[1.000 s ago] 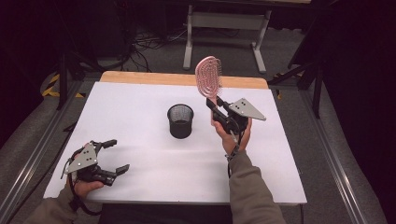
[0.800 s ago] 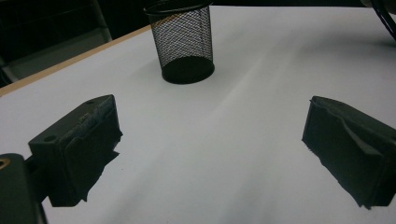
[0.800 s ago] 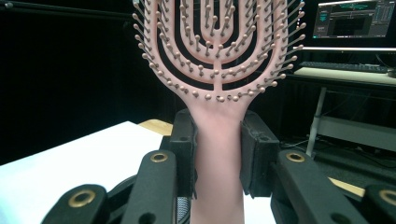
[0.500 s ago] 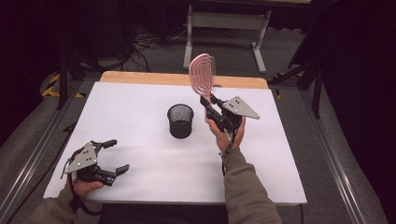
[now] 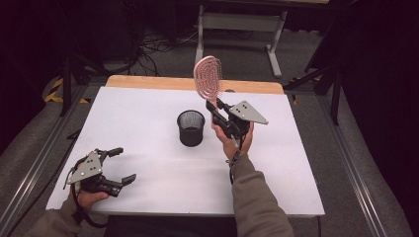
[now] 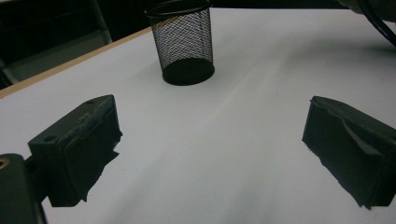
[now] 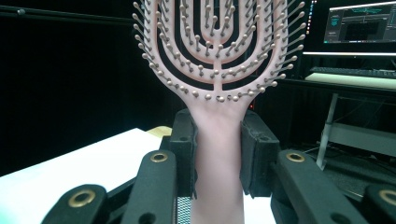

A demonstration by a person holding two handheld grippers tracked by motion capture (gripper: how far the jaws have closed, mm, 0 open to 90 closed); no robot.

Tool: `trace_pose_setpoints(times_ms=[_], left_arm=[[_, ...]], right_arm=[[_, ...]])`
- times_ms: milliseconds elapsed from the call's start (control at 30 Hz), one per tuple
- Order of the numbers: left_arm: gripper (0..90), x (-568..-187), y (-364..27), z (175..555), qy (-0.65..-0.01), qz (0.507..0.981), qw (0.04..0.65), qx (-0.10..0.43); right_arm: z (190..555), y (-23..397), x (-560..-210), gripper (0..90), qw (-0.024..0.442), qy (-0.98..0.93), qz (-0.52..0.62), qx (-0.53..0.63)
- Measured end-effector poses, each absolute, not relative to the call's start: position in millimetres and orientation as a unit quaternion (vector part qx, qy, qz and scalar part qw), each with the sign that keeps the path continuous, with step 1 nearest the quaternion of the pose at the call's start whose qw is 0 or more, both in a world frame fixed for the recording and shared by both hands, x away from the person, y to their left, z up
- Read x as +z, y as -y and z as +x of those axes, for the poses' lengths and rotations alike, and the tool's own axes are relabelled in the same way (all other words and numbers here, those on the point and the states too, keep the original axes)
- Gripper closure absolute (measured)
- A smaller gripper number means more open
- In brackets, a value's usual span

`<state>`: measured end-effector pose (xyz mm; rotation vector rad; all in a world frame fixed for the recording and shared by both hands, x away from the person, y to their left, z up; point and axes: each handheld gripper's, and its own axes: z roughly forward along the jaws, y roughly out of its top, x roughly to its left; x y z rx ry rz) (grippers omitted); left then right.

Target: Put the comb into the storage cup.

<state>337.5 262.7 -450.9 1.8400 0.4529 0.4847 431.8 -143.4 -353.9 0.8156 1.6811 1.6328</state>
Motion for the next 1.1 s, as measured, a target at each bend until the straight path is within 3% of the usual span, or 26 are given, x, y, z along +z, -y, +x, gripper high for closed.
trace_pose_setpoints(times_ms=[1100], left_arm=[[4.8,-452,-272,332,-0.198,0.780,0.557,0.205]], right_arm=[[466,99,-373,70.0,0.290,-0.642,0.304,0.642]])
